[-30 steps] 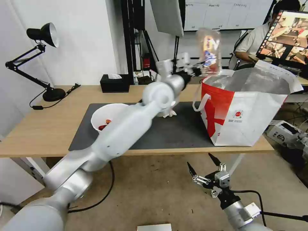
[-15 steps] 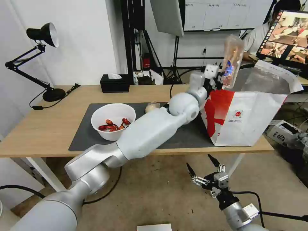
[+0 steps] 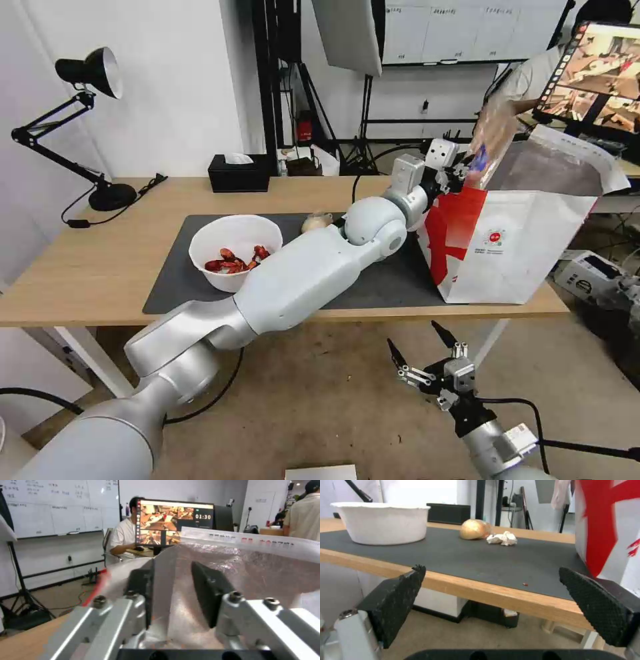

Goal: Pick up the trash from the table and place it into the takeout bag.

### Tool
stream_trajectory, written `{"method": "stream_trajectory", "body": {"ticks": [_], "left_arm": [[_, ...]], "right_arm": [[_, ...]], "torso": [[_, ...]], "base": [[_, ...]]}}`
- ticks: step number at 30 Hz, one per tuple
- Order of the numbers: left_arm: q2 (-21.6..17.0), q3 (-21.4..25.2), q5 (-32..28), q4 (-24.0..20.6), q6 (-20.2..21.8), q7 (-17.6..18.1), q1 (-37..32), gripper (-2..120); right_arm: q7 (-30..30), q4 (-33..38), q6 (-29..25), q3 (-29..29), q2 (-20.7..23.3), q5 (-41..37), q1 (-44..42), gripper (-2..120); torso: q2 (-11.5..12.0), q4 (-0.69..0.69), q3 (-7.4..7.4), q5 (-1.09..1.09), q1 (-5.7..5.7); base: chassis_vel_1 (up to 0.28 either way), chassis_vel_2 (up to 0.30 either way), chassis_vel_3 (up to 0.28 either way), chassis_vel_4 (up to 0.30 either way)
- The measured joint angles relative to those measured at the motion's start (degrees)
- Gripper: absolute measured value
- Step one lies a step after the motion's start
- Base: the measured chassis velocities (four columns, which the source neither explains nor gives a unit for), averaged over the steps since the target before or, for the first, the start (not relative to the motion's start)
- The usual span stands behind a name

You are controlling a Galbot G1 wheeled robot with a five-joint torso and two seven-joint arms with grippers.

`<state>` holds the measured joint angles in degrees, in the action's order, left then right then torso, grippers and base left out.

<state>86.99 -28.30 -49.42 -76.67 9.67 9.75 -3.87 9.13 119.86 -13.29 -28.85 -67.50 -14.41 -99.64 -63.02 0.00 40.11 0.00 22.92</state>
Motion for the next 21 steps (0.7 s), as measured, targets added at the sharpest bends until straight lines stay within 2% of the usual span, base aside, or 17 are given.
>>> {"method": "stream_trajectory", "body": {"ticks": [1,3,4,6,7,10,12,14,15,18,19,21], "left_arm": [[0.0,0.0,0.0,0.0,0.0,0.0,0.0,38],[-0.2,0.4,-1.0,-0.6,0.0,0.0,0.0,49],[-0.2,0.4,-1.0,-0.6,0.0,0.0,0.0,49],[-1.1,0.7,-1.9,-2.2,0.1,0.2,0.0,60],[-1.1,0.7,-1.9,-2.2,0.1,0.2,0.0,60],[-4.1,1.0,-3.2,-5.5,0.1,0.6,0.0,75],[-5.1,1.3,-3.5,-6.5,0.1,1.1,-0.3,78],[-7.6,2.3,-4.1,-9.1,0.1,2.1,-1.4,88],[-7.6,2.3,-4.1,-9.1,0.1,2.1,-1.4,88],[-12.3,3.8,-4.9,-13.9,1.0,2.7,-3.6,99],[-12.3,3.8,-4.9,-13.9,1.0,2.7,-3.6,99],[-15.4,4.8,-5.0,-16.8,1.2,2.7,-5.4,100]], "right_arm": [[0.0,0.0,0.0,0.0,0.0,0.0,0.0,100],[0.0,0.0,0.1,0.0,0.0,0.0,-0.1,100],[0.0,0.0,0.1,0.0,0.0,0.0,-0.1,100],[0.1,0.3,0.1,-0.2,0.1,-0.1,-0.2,100],[0.1,0.3,0.1,-0.2,0.1,-0.1,-0.2,100],[0.1,0.7,0.2,-0.3,0.2,-0.1,-0.3,100],[0.1,0.8,0.2,-0.3,0.2,-0.1,-0.3,100],[0.1,0.9,0.2,-0.4,0.3,-0.2,-0.3,100],[0.1,0.9,0.2,-0.4,0.3,-0.2,-0.3,100],[0.1,1.3,0.2,-0.6,0.5,-0.3,-0.5,100],[0.1,1.3,0.2,-0.6,0.5,-0.3,-0.5,100],[0.1,1.5,0.2,-0.8,0.7,-0.3,-0.6,100]], "torso": [[0.0,0.0,0.0,0.0,0.0],[0.0,0.0,0.0,0.0,0.0],[0.0,0.0,0.0,0.0,0.0],[0.0,-0.02,0.0,0.0,0.0],[0.0,-0.02,0.0,0.0,0.0],[0.0,0.01,0.0,-0.01,0.0],[0.0,0.0,0.0,-0.01,0.0],[0.0,0.0,0.0,-0.01,0.0],[0.0,0.0,0.0,-0.01,0.0],[0.0,0.0,0.0,-0.01,0.0],[0.0,0.0,0.0,-0.01,0.0],[0.0,0.01,0.0,-0.02,0.0]], "base": [[0.0,0.0,0.0,0.0],[0.0,0.0,0.0,0.0],[0.0,0.0,0.0,0.0],[0.0,0.0,0.0,0.0],[0.0,0.0,0.0,0.0],[0.0,0.0,0.0,0.0],[0.0,0.0,0.0,0.0],[0.0,0.0,0.0,0.0],[0.0,0.0,0.0,0.0],[0.0,0.0,0.0,0.0],[0.0,0.0,0.0,0.0],[0.0,0.0,0.0,0.0]]}}
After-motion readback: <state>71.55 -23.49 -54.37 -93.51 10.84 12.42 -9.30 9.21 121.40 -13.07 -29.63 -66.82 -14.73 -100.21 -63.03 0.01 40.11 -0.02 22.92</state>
